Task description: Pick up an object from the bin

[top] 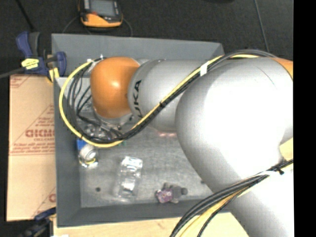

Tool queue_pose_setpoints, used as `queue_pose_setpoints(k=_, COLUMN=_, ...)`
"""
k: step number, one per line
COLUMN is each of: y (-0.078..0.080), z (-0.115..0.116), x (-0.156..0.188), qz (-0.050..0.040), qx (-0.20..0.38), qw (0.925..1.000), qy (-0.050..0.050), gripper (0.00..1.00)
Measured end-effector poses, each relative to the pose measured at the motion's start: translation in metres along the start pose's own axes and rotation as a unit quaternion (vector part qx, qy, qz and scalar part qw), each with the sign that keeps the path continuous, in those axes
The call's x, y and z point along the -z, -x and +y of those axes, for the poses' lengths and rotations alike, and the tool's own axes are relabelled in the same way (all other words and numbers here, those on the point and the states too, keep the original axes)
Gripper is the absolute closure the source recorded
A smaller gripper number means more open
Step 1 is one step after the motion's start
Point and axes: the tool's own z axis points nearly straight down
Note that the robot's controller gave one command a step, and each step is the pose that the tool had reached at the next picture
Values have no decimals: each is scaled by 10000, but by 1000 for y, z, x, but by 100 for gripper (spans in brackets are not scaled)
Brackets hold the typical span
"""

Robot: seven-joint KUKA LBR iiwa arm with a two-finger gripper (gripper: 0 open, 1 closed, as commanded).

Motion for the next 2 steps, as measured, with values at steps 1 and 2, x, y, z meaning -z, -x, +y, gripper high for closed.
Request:
queue_pose_setpoints(k=1, y=1, z=5, x=-1, qz=-28, qx=1, qw=10000, qy=48, gripper=0)
queue_pose_setpoints(k=2, y=-14, z=9, x=-1, qz=-31, qx=2397, qw=9708, qy=53, gripper=0)
